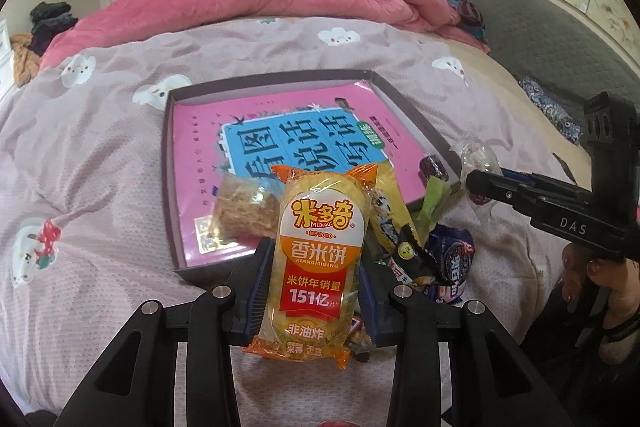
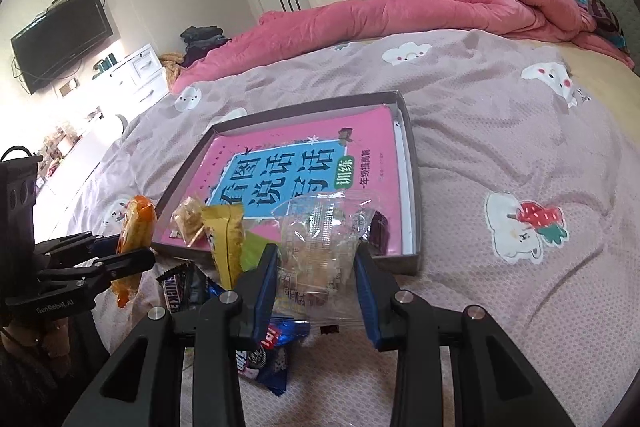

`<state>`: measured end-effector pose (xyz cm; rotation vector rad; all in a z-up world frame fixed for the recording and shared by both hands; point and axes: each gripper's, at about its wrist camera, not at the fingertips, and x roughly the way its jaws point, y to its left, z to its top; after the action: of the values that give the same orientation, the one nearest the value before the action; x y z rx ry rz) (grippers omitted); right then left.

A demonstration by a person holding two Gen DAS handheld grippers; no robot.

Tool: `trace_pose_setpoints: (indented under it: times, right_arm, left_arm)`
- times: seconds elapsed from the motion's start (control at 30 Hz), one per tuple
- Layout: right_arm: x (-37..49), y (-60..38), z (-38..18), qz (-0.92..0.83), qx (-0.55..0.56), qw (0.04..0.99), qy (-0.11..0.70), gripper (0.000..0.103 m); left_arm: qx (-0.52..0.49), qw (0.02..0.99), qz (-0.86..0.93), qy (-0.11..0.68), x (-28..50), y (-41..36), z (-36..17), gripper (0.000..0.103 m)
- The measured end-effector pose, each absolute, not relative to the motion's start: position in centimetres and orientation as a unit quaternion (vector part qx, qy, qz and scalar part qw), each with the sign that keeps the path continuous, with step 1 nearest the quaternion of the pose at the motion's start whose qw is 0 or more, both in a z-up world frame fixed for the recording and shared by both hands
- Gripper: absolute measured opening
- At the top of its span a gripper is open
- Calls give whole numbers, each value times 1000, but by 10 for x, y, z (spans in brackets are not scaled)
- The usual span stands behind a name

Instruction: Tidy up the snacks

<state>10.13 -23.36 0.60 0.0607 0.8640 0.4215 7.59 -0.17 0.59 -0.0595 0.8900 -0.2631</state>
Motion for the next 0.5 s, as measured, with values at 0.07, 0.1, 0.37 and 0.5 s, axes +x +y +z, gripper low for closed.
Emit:
trace_pose_setpoints:
  times: [0.07, 0.1, 0.37, 0.5]
  right_arm:
    - [102, -231, 8, 203, 28, 888, 413, 37]
    - [103, -230, 8, 204, 28, 888, 412, 37]
    - [104, -227, 12, 205, 33, 890, 405, 37]
    - [105, -225, 14, 203, 34, 892, 402, 37]
  left_arm:
    - [-33, 896, -121, 426, 76, 3, 9, 40]
    - [-36, 897, -120, 424, 77, 5, 10, 40]
    - [-50, 905, -102, 409, 79, 21, 19, 40]
    - [-57, 908, -95, 403, 80, 29, 22, 40]
